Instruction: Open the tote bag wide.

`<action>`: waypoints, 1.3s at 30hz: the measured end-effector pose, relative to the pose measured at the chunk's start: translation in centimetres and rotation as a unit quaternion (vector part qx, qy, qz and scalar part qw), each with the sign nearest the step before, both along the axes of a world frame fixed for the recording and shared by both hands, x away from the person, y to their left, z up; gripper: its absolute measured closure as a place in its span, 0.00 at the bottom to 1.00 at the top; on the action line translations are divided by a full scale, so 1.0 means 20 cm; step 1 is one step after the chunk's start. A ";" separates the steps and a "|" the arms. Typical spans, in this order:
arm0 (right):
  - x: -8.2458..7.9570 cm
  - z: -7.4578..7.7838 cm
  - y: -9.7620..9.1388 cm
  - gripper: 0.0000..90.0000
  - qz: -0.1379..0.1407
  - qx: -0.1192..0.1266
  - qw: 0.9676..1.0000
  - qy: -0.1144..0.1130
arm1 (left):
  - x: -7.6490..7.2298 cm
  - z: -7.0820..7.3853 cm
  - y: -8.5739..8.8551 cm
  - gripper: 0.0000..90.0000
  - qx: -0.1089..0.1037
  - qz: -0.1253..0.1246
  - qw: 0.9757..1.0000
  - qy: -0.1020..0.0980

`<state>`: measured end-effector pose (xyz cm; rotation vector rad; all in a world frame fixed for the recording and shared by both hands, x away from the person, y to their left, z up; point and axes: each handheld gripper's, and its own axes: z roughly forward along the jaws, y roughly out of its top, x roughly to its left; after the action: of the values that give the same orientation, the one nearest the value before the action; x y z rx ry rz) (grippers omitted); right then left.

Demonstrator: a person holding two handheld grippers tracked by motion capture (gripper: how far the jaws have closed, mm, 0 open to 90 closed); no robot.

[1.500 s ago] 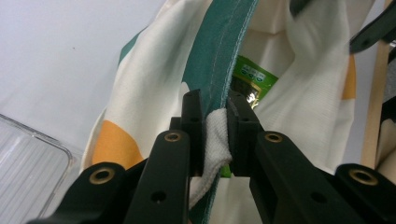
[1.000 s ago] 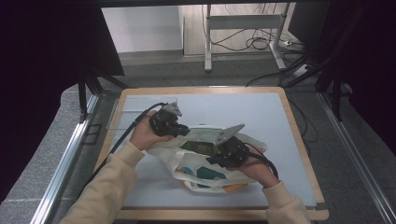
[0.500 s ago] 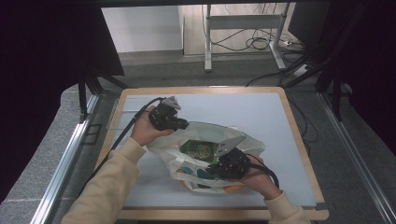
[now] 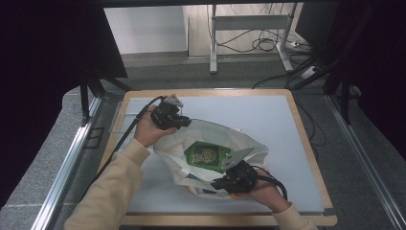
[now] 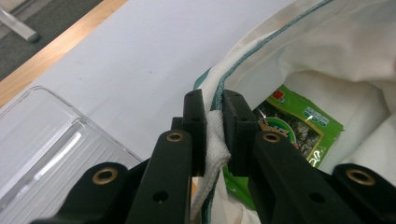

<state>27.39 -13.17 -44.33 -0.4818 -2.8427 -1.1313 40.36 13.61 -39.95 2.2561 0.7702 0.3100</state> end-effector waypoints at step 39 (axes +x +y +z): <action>-0.08 -0.18 -0.01 0.96 0.038 -0.032 0.998 0.029 | 0.07 -0.05 0.08 0.90 -0.009 0.050 0.999 0.010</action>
<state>25.74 -13.46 -47.91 -0.3995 -2.8276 -1.0003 41.79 15.22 -41.00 2.2104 0.8952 0.3258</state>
